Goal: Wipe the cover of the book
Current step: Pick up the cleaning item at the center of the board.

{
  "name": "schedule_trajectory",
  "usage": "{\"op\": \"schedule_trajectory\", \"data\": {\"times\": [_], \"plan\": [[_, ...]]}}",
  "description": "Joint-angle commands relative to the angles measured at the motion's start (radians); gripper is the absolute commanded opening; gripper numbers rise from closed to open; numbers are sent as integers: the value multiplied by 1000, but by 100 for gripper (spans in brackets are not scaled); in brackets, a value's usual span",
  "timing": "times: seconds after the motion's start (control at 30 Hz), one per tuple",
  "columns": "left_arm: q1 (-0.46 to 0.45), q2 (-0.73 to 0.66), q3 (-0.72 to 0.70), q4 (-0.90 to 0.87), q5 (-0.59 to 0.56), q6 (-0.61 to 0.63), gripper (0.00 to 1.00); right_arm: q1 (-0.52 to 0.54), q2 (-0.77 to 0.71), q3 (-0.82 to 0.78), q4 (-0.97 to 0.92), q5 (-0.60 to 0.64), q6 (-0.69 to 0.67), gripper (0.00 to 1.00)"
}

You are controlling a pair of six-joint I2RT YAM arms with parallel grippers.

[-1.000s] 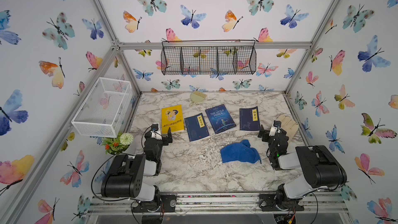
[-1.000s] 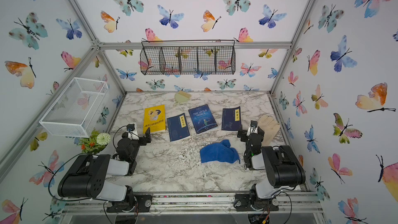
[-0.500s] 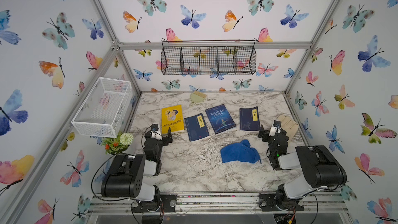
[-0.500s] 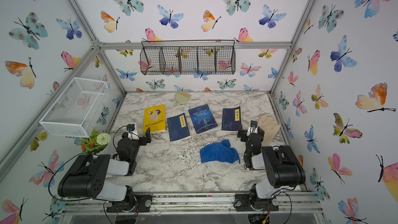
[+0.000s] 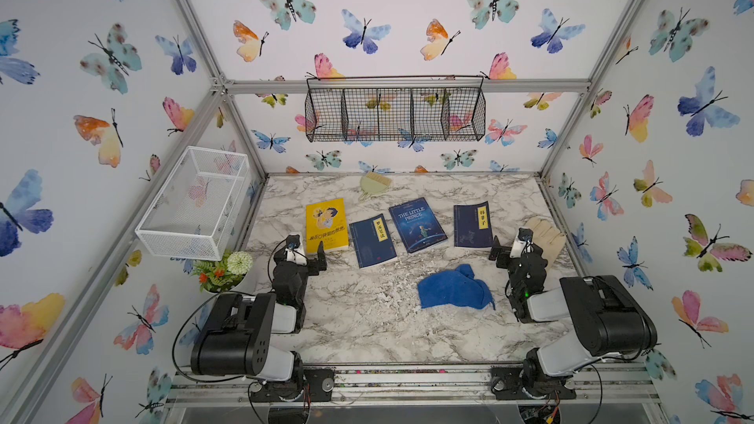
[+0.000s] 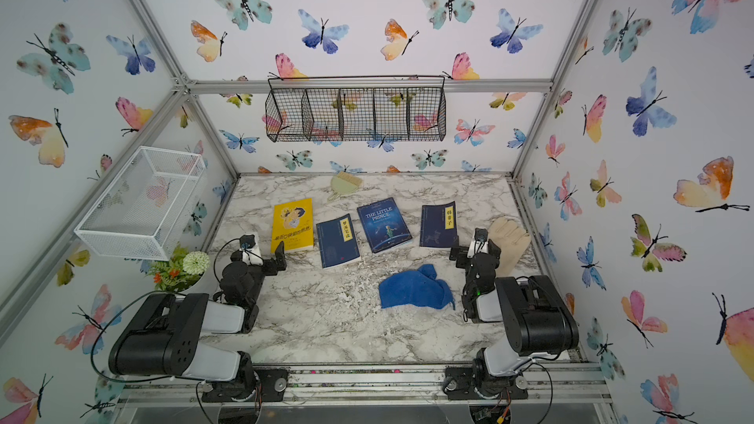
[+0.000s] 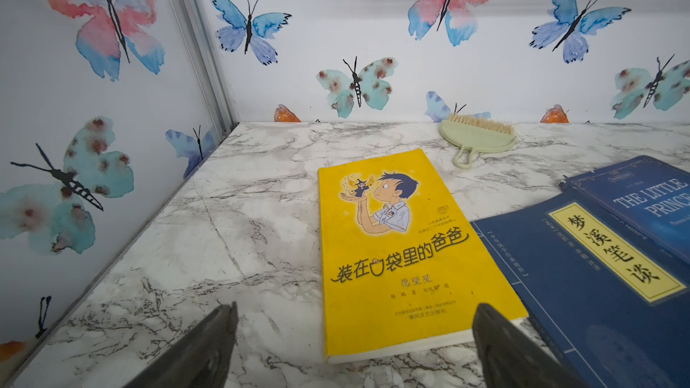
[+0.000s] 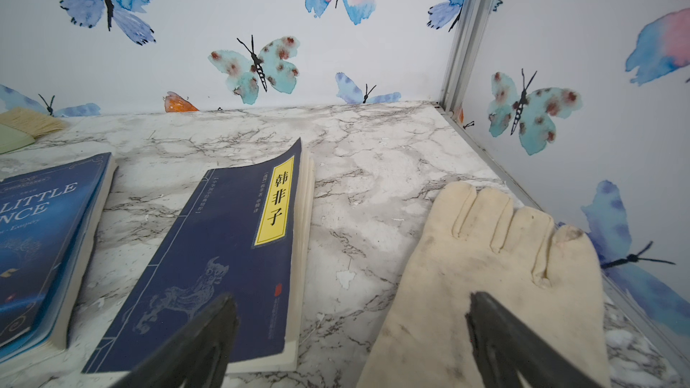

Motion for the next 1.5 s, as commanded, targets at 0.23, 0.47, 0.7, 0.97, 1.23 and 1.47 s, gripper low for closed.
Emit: {"op": "schedule_trajectory", "data": {"times": [0.23,0.47,0.7,0.97,1.23,1.47], "plan": [[-14,-525,47,-455,9,-198,98,43,-360,307,-864,66,219,98],[-126,-563,113,-543,190,-509,98,35,-134,670,-1415,-33,621,98],[-469,-289,307,-674,34,-382,98,13,-86,577,-1323,-230,531,98],[-505,-58,483,-753,42,-454,98,13,-220,487,-1343,-328,465,98],[-502,15,586,-950,-244,-510,98,49,-364,393,-1431,-510,410,98],[-483,21,652,-1115,-296,-583,98,204,-363,339,-1400,-521,443,99]]}}
